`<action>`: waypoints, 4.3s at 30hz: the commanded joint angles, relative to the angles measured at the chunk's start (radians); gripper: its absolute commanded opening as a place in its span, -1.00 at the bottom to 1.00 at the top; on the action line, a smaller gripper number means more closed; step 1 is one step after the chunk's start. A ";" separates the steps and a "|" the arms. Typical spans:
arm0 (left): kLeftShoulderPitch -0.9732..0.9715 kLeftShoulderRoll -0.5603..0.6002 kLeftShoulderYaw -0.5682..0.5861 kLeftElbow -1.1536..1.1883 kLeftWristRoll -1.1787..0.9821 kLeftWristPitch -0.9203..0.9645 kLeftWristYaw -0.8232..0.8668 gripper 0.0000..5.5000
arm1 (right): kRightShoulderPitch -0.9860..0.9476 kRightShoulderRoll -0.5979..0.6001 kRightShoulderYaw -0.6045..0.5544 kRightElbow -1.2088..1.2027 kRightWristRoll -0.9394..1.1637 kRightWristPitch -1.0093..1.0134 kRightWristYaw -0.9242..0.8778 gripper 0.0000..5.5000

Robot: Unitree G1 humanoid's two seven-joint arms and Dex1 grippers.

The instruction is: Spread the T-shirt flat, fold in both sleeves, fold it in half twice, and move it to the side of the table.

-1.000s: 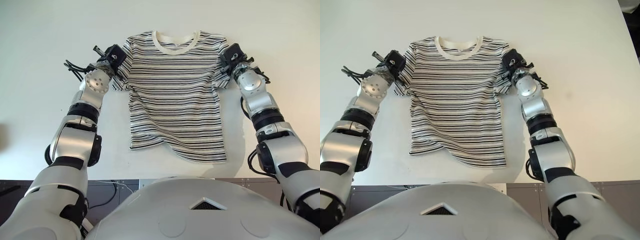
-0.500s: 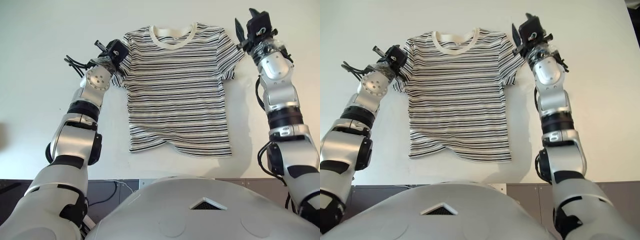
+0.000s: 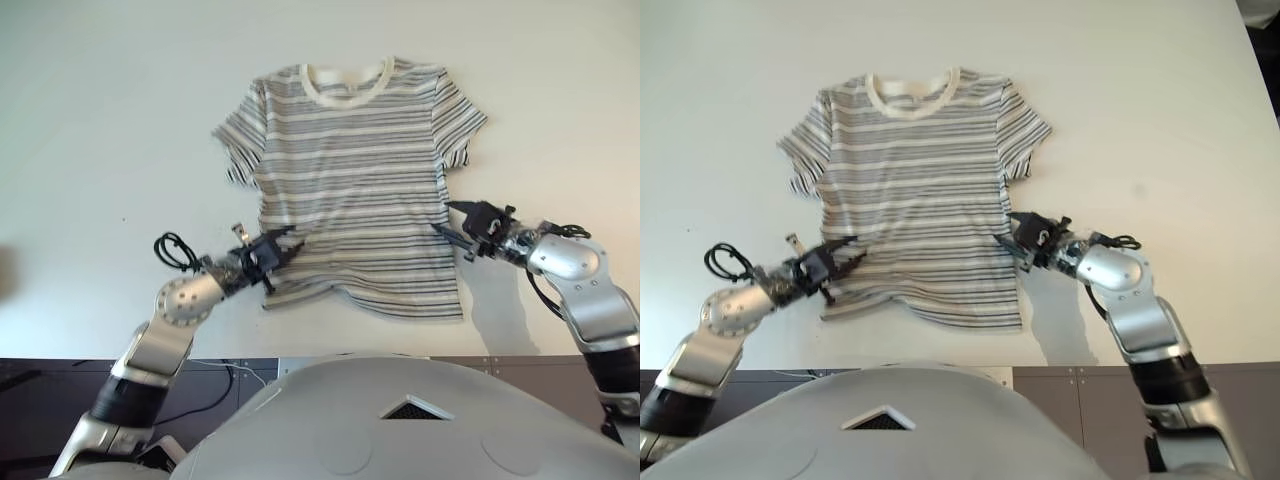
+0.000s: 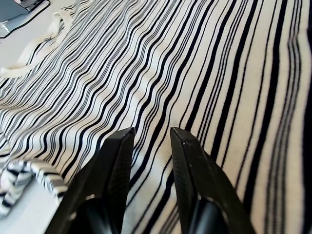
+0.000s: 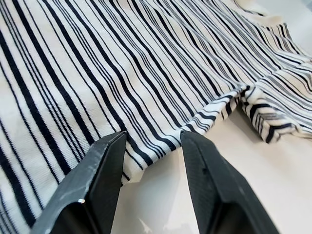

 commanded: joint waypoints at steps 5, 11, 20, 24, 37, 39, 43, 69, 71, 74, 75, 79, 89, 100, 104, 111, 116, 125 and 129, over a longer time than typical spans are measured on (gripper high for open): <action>0.042 0.063 0.084 -0.017 0.040 -0.011 -0.029 -0.51 | 0.118 -0.007 -0.023 -0.086 0.001 0.087 -0.008 -0.26; -0.119 -0.014 0.120 -0.148 -0.080 0.115 -0.038 -0.51 | -0.078 0.153 -0.293 -0.215 0.421 0.284 -0.076 -0.26; 0.041 0.191 0.339 -0.382 -0.587 0.532 -0.356 -0.51 | -0.344 0.236 -0.162 0.224 0.226 0.223 -0.173 -0.26; 0.053 0.294 0.194 -0.175 -0.224 0.277 -0.396 -0.51 | -0.334 0.238 -0.073 0.326 0.123 0.150 -0.152 -0.26; -0.290 -0.064 -0.006 0.162 0.083 0.111 -0.062 -0.51 | -0.454 0.204 -0.062 0.653 -0.108 -0.091 -0.306 -0.26; -0.317 -0.084 0.002 0.183 0.103 0.102 -0.019 -0.51 | -0.454 0.226 -0.107 0.570 -0.067 -0.085 -0.324 -0.26; -0.289 -0.094 0.078 0.119 0.068 0.125 0.018 -0.51 | -0.357 0.245 -0.133 0.213 0.052 0.006 -0.247 -0.26; 0.145 0.208 0.118 -0.415 -0.267 0.581 -0.341 -0.51 | 0.174 0.015 -0.059 -0.278 0.089 0.160 0.037 -0.26; 0.175 0.228 0.114 -0.404 -0.250 0.558 -0.350 -0.51 | 0.204 -0.013 -0.048 -0.216 0.046 0.130 0.040 -0.26; 0.205 0.227 0.108 -0.387 -0.234 0.525 -0.343 -0.51 | 0.265 -0.060 0.000 -0.162 -0.035 0.047 0.051 -0.26; 0.201 0.198 0.141 -0.403 -0.283 0.533 -0.341 -0.51 | 0.268 -0.055 -0.006 -0.172 -0.033 0.036 0.046 -0.26; 0.130 0.138 0.352 -0.469 -0.514 0.592 -0.334 -0.51 | 0.217 -0.044 -0.139 -0.282 0.077 0.060 0.043 -0.26; -0.200 0.052 -0.045 -0.067 -0.221 0.467 -0.190 -0.51 | -0.089 0.041 0.071 0.048 -0.157 0.064 -0.068 -0.26; 0.088 0.169 -0.006 -0.126 -0.149 0.348 -0.199 -0.51 | 0.204 -0.129 0.002 -0.149 -0.101 0.046 0.041 -0.26; 0.166 0.153 0.010 -0.221 -0.208 0.385 -0.205 -0.51 | 0.175 -0.090 -0.035 -0.158 -0.094 0.073 0.005 -0.26; 0.083 0.132 0.120 -0.231 -0.271 0.441 -0.179 -0.51 | 0.073 -0.002 -0.196 -0.248 0.104 0.158 -0.001 -0.26; -0.145 0.094 0.375 -0.304 -0.571 0.569 -0.178 -0.51 | -0.060 0.005 -0.219 -0.183 0.138 0.171 0.008 -0.26; -0.587 0.075 0.014 0.456 0.223 0.090 0.277 -0.51 | -0.416 0.219 -0.053 0.264 -0.149 -0.026 -0.285 -0.26; -0.683 0.122 -0.116 0.684 0.433 -0.145 0.330 -0.51 | -0.468 0.233 -0.046 0.387 -0.216 -0.122 -0.365 -0.26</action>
